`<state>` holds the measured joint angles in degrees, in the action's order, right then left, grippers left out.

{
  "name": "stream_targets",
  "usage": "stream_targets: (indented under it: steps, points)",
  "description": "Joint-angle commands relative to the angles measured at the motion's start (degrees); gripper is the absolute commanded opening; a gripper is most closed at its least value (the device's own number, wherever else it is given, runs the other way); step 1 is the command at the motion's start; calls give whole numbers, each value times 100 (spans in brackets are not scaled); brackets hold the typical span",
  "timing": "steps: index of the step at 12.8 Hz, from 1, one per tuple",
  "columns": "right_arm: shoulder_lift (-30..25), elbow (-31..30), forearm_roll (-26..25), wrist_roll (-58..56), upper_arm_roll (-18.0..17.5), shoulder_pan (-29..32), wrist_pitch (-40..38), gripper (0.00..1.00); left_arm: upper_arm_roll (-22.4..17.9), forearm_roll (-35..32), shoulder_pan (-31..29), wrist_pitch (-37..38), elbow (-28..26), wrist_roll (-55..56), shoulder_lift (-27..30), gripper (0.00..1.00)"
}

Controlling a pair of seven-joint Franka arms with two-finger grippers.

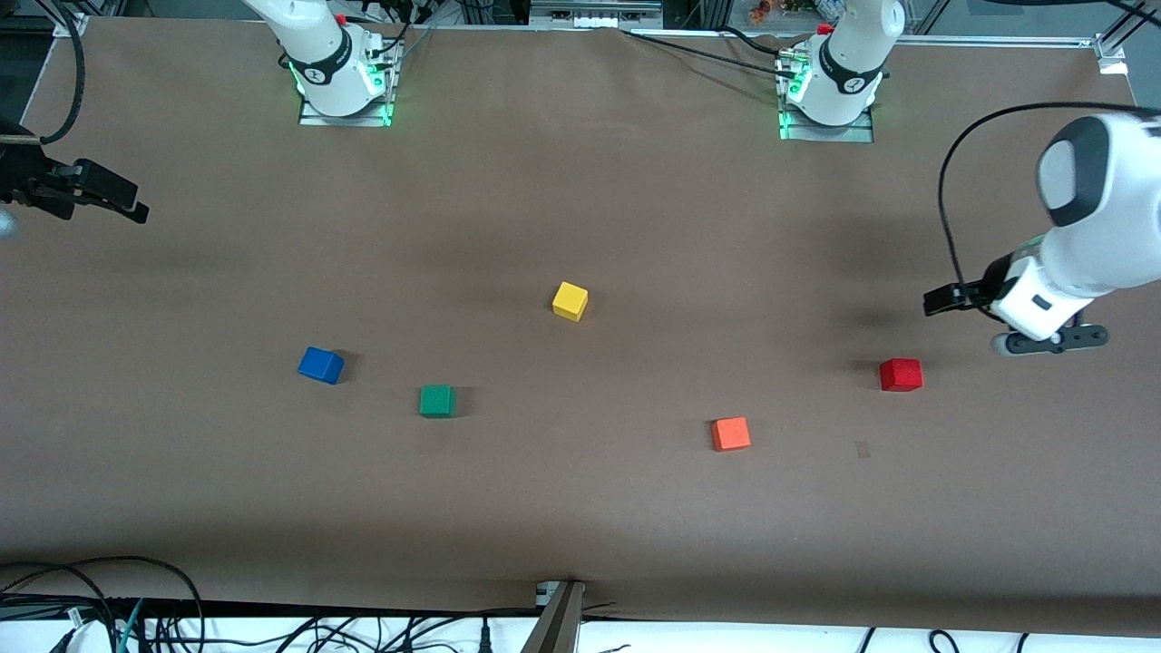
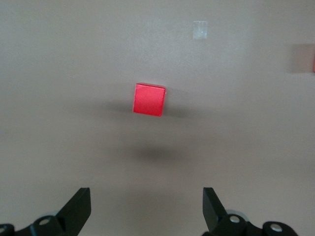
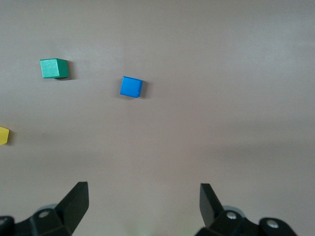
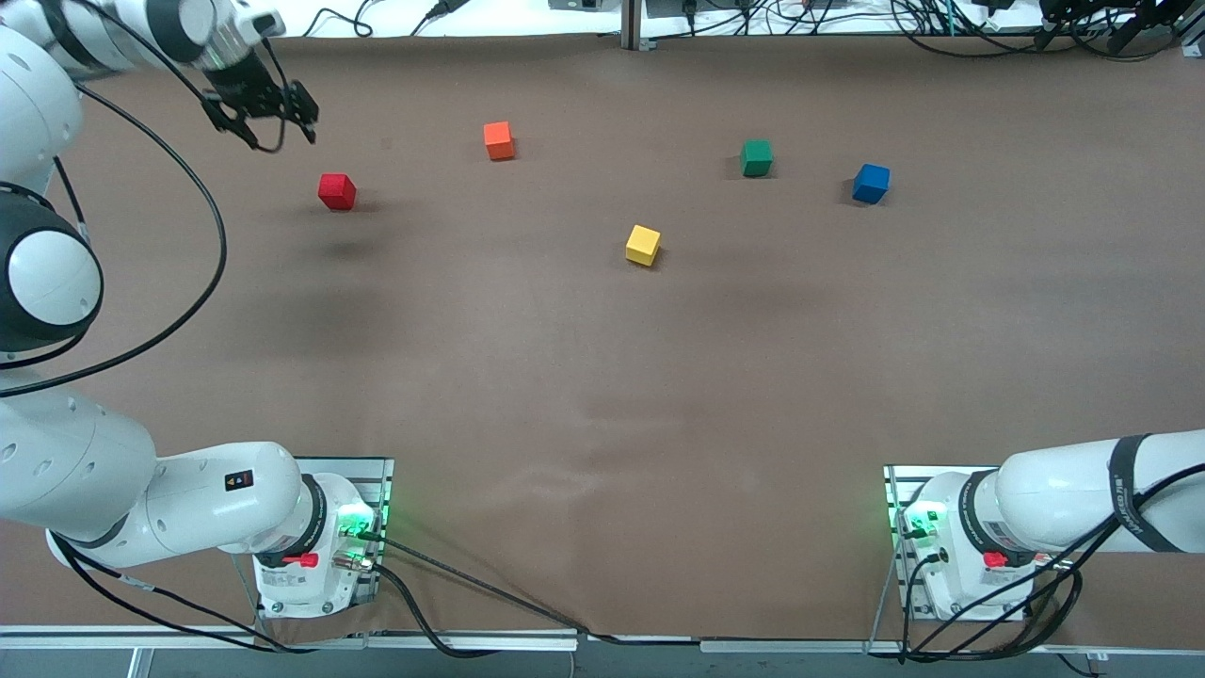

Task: Pass red block to right arm, stack on blue
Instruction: 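Move the left gripper down over the red cube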

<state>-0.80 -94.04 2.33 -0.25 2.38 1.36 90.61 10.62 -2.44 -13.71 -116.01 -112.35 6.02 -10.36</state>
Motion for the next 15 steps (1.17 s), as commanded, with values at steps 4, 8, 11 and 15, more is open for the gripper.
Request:
stream_targets:
  steps: [4, 8, 11, 15]
  points:
    - [-26, 44, 48, -28, 8, -4, -52, 100, 45, -634, -53, -1440, -428, 224, -861, 100]
    - [9, 26, 48, -19, -1, -4, 53, 100, -25, -879, -53, -2319, -332, 224, -1538, 100]
    - [124, 26, 39, -28, -1, 5, 308, 100, -86, -1074, -44, -2330, -41, 233, -1846, 100]
    - [150, 17, 48, -28, -10, -39, 335, 100, -95, -1092, -27, -2339, 126, 224, -2058, 100]
